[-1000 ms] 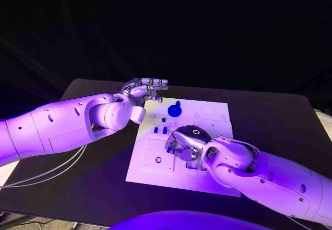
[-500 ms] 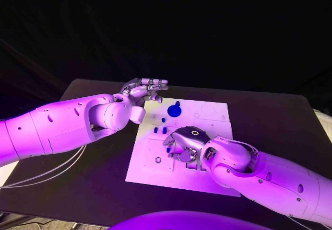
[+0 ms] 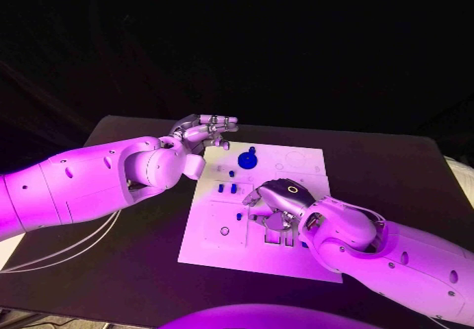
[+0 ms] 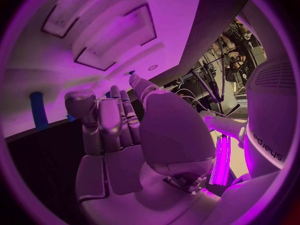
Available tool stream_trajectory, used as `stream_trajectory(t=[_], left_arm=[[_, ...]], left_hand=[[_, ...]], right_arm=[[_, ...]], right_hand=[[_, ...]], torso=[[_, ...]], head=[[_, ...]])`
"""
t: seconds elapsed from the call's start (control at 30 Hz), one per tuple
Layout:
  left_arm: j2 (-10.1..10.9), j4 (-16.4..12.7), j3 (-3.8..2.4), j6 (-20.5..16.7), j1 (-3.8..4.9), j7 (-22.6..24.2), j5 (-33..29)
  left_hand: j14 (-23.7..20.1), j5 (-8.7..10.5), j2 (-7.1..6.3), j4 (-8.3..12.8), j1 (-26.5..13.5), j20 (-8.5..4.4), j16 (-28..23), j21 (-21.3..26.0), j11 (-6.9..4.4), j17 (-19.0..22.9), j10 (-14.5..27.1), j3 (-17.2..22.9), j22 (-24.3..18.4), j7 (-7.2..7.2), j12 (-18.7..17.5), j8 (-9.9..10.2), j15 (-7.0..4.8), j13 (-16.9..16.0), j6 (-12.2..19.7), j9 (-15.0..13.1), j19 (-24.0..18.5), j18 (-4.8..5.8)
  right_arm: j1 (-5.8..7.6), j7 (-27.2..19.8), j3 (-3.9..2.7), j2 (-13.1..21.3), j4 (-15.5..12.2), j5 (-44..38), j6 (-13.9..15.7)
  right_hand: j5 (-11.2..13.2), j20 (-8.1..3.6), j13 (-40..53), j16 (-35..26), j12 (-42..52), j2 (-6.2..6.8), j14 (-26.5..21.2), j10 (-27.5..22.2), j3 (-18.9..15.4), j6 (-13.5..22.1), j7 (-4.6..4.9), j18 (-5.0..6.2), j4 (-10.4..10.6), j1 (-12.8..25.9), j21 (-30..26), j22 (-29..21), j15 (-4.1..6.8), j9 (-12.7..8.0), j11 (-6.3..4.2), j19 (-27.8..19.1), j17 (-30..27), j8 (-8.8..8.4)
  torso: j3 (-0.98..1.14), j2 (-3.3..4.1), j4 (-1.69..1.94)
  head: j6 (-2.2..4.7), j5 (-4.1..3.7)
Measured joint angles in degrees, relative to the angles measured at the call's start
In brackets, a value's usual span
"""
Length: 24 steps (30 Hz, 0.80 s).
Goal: Assemble the parts on the task board
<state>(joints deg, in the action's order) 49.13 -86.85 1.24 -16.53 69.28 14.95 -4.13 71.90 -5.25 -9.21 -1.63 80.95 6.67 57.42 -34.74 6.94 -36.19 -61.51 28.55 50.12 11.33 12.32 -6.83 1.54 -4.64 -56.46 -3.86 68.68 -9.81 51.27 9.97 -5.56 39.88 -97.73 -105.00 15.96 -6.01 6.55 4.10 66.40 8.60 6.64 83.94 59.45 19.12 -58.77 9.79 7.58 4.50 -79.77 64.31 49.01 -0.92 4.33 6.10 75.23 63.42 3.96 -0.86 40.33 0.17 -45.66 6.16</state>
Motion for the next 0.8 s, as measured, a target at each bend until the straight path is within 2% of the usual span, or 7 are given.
stream_trajectory(t=[0.1,0.2,0.3,0.4,0.47,0.6,0.8], left_arm=[[0.15,-0.03,0.00,0.02,0.00,-0.10,0.07],[0.20,-0.03,0.01,0.03,0.00,-0.18,0.13],[0.19,-0.02,0.01,0.05,0.00,-0.23,0.19],[0.10,0.01,0.01,0.08,0.00,-0.26,0.25],[0.02,0.02,0.01,0.12,0.00,-0.28,0.28],[-0.09,0.10,0.01,0.21,0.00,-0.31,0.33],[-0.20,0.26,0.01,0.41,-0.01,-0.38,0.37]], left_hand=[[0.00,0.00,0.00,0.00,0.00,0.00,0.00,0.00,0.00,-0.02,0.00,0.00,0.00,0.00,0.00,0.00,0.00,0.01,0.00,0.00,0.00,0.00],[0.00,0.00,0.00,0.00,0.00,0.00,0.00,-0.01,0.00,-0.07,0.00,0.00,0.00,0.00,0.00,0.00,0.00,0.05,0.00,0.00,0.00,0.00],[0.00,0.00,0.00,0.00,0.00,0.00,0.00,-0.01,0.00,-0.07,0.00,0.00,0.00,0.00,0.00,0.00,0.00,0.05,0.00,0.00,0.00,-0.01],[0.00,0.00,0.00,0.00,0.00,0.00,0.00,-0.02,0.00,-0.07,0.00,0.00,0.00,0.00,0.00,0.00,0.00,0.05,0.00,0.00,0.00,0.00],[0.00,0.00,0.00,0.00,0.00,0.00,0.00,-0.02,0.00,-0.07,0.00,0.00,0.00,0.00,0.00,0.00,0.00,0.04,0.00,0.00,0.00,0.00],[0.00,0.00,0.00,0.00,0.00,0.00,0.00,-0.02,0.00,-0.07,0.00,0.00,0.01,0.00,0.00,0.00,0.00,0.04,0.00,0.00,0.00,0.00],[0.00,0.00,0.00,0.00,0.00,0.00,0.00,-0.02,0.00,-0.07,0.00,0.00,0.00,-0.01,0.00,0.00,0.00,0.04,0.00,0.00,0.00,0.00]], right_arm=[[0.72,0.28,-0.91,2.64,-1.52,1.38,1.14],[2.14,0.93,-1.66,5.48,-2.55,2.97,1.48],[3.53,1.85,-2.05,7.63,-2.85,4.00,1.07],[4.27,2.68,-2.19,8.98,-2.74,4.28,-0.16],[4.55,3.24,-2.24,9.53,-2.34,4.29,-1.58],[4.60,3.86,-2.25,9.77,-1.86,4.20,-3.84],[4.51,4.36,-2.23,9.34,-1.46,3.96,-6.47]], right_hand=[[-0.19,0.01,-0.10,0.07,0.00,-0.01,0.00,0.00,0.00,-0.01,0.01,0.00,0.00,-0.01,0.10,0.42,0.00,0.05,0.00,-0.01,0.17,0.00],[-0.19,0.01,-0.44,0.07,-0.14,0.02,0.00,-1.00,-0.37,0.01,-0.02,0.00,-0.16,0.02,0.10,0.16,0.00,-0.01,0.15,-0.01,-0.01,0.00],[-0.19,0.01,-0.52,-0.36,-1.25,1.01,0.00,-4.07,-2.02,1.68,-0.56,0.00,0.07,1.00,-0.30,-0.64,0.00,-0.39,0.17,-0.01,-0.71,-0.30],[-0.19,0.01,-0.52,-0.38,-1.89,1.29,0.04,-7.27,-4.59,3.75,-1.85,0.00,0.54,1.28,-0.40,-0.61,0.04,-0.56,-0.06,-0.01,-0.73,-0.30],[-0.19,-0.13,-0.50,-0.38,-2.00,1.29,0.10,-8.04,-5.96,4.24,-2.35,0.00,0.87,1.28,-0.40,-0.39,0.53,-0.57,-0.42,0.13,-0.66,-0.30],[-0.18,-0.30,-0.42,-0.25,-1.98,1.45,0.09,-8.32,-7.13,4.23,-2.34,-0.01,1.29,1.07,-0.40,-0.30,0.53,-0.52,-0.50,0.30,-0.66,-0.30],[-0.19,-0.29,-0.22,-0.15,-0.28,-0.22,0.09,-8.12,-7.90,3.44,-2.28,0.00,1.28,-0.85,-0.40,-0.25,0.53,-0.36,-0.60,0.29,-0.76,-0.29]], torso=[[-0.03,-0.01,-0.07],[-0.03,-0.01,-0.19],[-0.06,-0.03,-0.36],[-0.12,-0.08,-0.54],[-0.13,-0.12,-0.61],[-0.10,-0.12,-0.62],[-0.11,-0.12,-0.55]], head=[[0.31,-0.43],[0.63,-0.88],[0.86,-1.24],[1.02,-1.48],[1.08,-1.58],[1.18,-1.76],[1.30,-1.86]])
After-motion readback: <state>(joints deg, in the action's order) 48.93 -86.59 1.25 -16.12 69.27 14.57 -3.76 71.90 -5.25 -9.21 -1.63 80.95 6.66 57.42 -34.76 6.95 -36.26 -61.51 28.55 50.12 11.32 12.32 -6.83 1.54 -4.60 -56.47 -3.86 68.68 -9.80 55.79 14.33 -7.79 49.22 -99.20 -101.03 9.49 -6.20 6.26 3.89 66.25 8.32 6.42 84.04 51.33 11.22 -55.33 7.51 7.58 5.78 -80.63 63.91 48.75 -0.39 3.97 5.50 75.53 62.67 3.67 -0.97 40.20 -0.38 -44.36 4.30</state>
